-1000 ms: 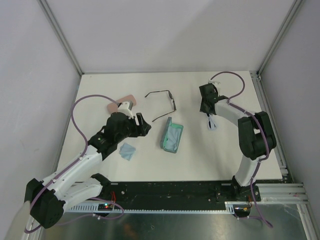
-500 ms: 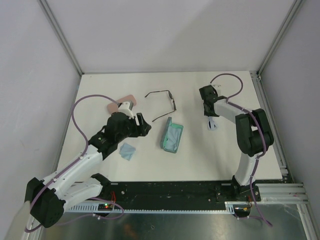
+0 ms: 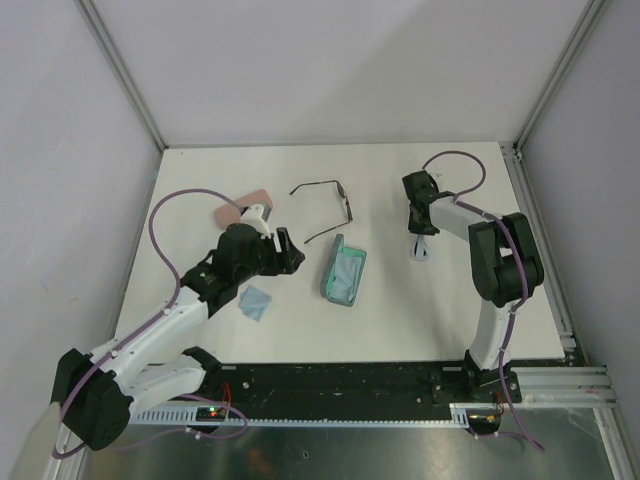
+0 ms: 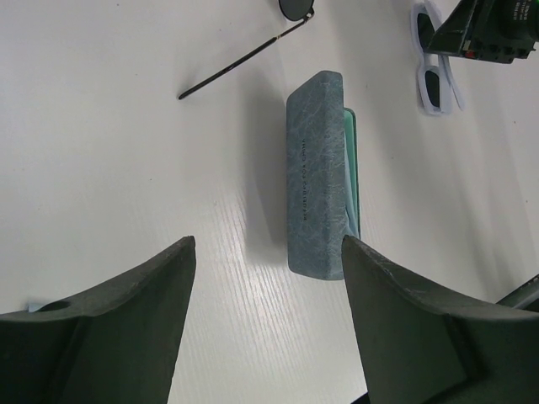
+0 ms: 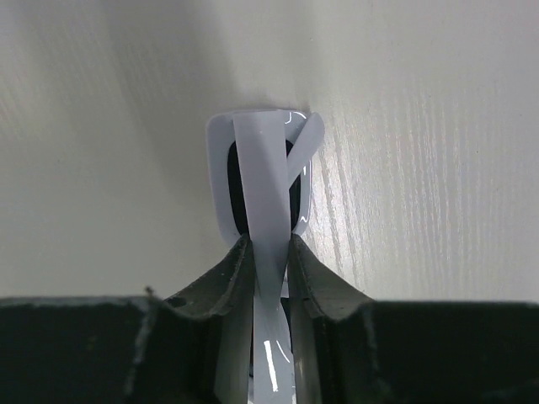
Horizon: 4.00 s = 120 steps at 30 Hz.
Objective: Organize the sunglasses
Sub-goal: Pick up the sunglasses from the center of the board, then place the sunglasses in the sunglasses case, then adjust the sunglasses in the sunglasses case.
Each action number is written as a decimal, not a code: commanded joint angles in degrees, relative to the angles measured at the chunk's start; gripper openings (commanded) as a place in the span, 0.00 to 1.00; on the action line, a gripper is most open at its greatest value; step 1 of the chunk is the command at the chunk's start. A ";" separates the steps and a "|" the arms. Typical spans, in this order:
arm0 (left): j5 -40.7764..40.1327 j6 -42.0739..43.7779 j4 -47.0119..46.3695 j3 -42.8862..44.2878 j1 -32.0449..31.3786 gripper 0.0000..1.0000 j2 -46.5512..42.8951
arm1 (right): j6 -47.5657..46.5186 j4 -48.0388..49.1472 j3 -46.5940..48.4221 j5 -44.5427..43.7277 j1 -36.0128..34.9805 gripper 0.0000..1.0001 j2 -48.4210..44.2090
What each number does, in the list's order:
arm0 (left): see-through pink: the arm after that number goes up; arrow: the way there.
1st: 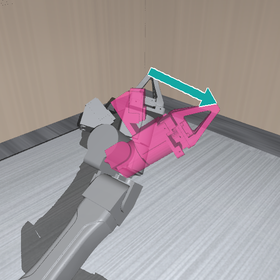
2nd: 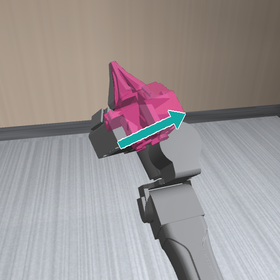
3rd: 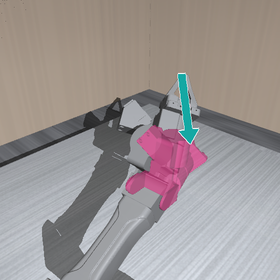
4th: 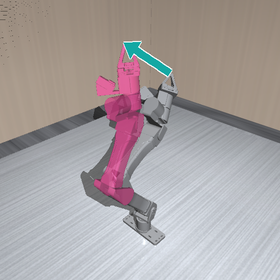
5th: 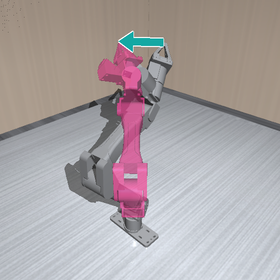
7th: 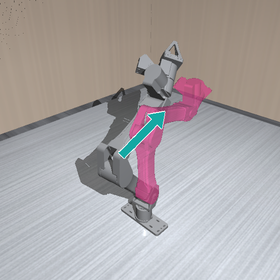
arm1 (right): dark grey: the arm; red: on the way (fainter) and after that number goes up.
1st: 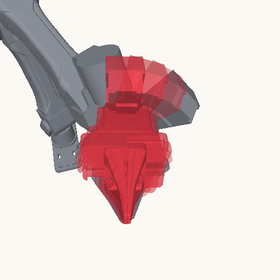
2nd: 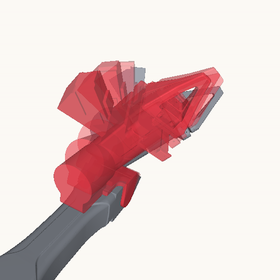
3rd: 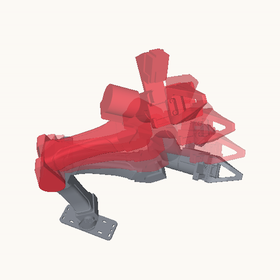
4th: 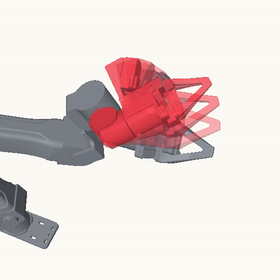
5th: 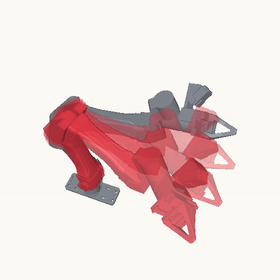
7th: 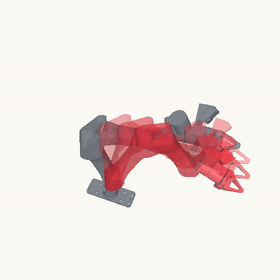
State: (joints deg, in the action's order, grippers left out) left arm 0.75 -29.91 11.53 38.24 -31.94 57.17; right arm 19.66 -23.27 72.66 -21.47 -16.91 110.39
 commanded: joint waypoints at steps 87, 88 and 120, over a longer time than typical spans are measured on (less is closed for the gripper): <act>10.73 -4.28 -24.00 1.38 -2.51 0.49 23.39 | 33.16 -5.90 -6.66 9.83 -25.87 0.30 -16.53; 10.65 -4.24 -24.01 1.39 -2.51 0.49 23.32 | 33.03 -6.13 -6.66 9.55 -25.88 0.24 -16.26; 11.30 -4.36 -23.66 1.53 -3.66 0.42 24.40 | 31.65 -6.63 -6.74 9.98 -30.16 0.00 -15.48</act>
State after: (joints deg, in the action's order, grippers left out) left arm 11.00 -34.52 -10.28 38.22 -34.54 80.82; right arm 52.16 -28.47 65.84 -9.91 -45.89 97.58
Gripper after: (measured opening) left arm 0.426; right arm 0.009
